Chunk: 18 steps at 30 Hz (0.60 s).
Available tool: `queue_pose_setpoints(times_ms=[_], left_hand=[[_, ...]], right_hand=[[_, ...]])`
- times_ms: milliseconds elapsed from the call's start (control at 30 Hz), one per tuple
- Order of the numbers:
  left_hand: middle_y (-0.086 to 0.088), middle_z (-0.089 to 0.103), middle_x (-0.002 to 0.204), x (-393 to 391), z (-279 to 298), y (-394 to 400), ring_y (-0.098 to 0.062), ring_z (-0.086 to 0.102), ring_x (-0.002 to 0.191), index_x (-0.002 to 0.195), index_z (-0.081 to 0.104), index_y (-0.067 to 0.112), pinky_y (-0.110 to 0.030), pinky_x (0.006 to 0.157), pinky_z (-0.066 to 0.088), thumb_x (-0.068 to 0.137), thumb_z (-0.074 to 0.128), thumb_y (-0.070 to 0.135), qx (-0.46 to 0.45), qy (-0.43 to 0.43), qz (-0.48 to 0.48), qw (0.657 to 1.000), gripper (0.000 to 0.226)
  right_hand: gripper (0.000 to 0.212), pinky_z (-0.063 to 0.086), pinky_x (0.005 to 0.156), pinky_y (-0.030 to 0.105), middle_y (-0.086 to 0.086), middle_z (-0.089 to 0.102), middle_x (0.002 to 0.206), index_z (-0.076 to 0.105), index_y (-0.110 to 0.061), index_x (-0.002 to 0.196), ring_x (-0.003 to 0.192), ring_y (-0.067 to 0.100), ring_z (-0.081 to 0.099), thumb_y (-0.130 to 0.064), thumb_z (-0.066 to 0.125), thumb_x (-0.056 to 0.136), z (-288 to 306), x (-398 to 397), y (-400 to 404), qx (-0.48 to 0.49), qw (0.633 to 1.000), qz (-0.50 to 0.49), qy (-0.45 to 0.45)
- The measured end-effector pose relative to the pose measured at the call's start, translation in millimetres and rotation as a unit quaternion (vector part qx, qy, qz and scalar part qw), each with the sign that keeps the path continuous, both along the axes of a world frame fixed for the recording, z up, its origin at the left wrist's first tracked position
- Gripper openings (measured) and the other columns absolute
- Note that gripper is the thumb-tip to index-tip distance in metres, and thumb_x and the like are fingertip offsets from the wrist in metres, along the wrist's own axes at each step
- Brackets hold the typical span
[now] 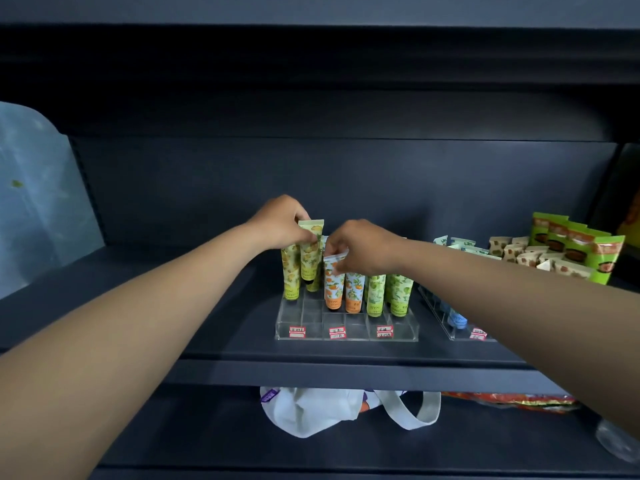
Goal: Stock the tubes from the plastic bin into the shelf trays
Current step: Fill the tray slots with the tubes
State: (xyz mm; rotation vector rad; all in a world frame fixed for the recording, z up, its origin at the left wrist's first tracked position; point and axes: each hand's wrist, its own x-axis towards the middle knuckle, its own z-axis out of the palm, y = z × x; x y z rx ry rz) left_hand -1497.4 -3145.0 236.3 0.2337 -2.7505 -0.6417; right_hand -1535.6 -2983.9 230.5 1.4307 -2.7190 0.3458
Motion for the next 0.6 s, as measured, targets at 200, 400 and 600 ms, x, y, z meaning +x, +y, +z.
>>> queue_pose_setpoints(times_ms=[200,400,600], left_hand=[[-0.001,0.071,0.084,-7.9,-6.3,-4.3,-0.02,0.064,0.084,0.078,0.074,0.017,-0.032,0.07,0.049,0.075,0.075,0.027,-0.029,-0.025,-0.002,0.999,0.011],[0.01,0.059,0.067,-12.1,-11.2,-4.4,-0.015,0.055,0.074,0.068,0.066,0.023,-0.025,0.061,0.036,0.076,0.075,0.026,-0.044,-0.043,-0.006,0.998,0.012],[0.006,0.059,0.068,-16.5,-15.5,-5.5,-0.018,0.056,0.075,0.067,0.064,0.021,-0.025,0.058,0.035,0.076,0.074,0.027,-0.072,-0.063,-0.008,0.995,0.015]], right_hand=[[0.035,0.044,0.088,0.027,0.004,0.064,0.12,0.064,-0.008,0.117,0.112,0.021,0.057,-0.018,0.07,0.083,0.8,1.8,-3.8,0.033,0.999,0.013,0.03],[0.035,0.043,0.093,0.032,0.003,0.063,0.119,0.064,-0.011,0.117,0.11,0.023,0.057,-0.021,0.069,0.084,0.1,0.1,-8.1,0.054,0.998,0.011,0.043],[0.036,0.03,0.102,0.037,0.0,0.061,0.12,0.061,-0.017,0.121,0.113,0.023,0.054,-0.027,0.065,0.087,-0.9,-0.6,-12.6,0.075,0.994,-0.005,0.076]])
